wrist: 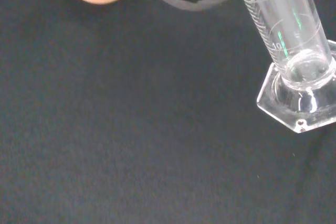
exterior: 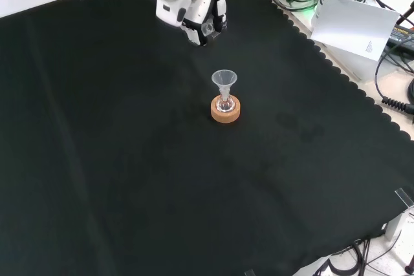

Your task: Put the graduated cylinder back on the table.

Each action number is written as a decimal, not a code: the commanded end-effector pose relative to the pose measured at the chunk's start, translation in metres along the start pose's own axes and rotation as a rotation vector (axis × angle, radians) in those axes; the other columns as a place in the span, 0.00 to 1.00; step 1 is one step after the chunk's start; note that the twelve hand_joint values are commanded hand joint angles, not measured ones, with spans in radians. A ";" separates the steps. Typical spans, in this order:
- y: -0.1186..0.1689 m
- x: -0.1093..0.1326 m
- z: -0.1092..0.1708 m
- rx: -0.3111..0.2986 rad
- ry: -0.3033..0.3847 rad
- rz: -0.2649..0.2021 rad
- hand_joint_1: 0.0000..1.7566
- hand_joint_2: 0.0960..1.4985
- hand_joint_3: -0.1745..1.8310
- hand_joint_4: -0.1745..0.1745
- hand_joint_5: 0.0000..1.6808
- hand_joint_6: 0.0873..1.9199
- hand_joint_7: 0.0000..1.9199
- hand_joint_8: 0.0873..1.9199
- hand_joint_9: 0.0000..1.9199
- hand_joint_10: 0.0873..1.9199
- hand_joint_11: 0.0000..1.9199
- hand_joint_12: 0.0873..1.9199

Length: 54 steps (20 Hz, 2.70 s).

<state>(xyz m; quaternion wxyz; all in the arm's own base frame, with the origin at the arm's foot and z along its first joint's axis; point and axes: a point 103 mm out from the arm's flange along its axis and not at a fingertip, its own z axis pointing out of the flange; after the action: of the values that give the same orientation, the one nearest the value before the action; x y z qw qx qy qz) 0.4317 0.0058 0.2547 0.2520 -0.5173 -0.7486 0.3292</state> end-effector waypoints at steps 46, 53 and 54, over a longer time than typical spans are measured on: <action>0.104 -0.013 -0.009 -0.668 0.385 -0.238 0.86 0.69 0.08 0.14 0.61 0.43 0.48 0.51 0.59 0.46 0.55 0.37; 0.124 -0.004 -0.007 -0.705 0.402 -0.258 0.86 0.69 0.08 0.13 0.61 0.43 0.48 0.51 0.59 0.46 0.55 0.37; 0.126 -0.003 -0.007 -0.709 0.406 -0.256 0.86 0.69 0.08 0.13 0.61 0.43 0.48 0.51 0.59 0.46 0.55 0.37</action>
<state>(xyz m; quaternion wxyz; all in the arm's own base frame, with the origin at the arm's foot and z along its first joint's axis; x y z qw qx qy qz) 0.5101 0.0283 0.1728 0.2414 -0.5298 -0.8094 -0.0766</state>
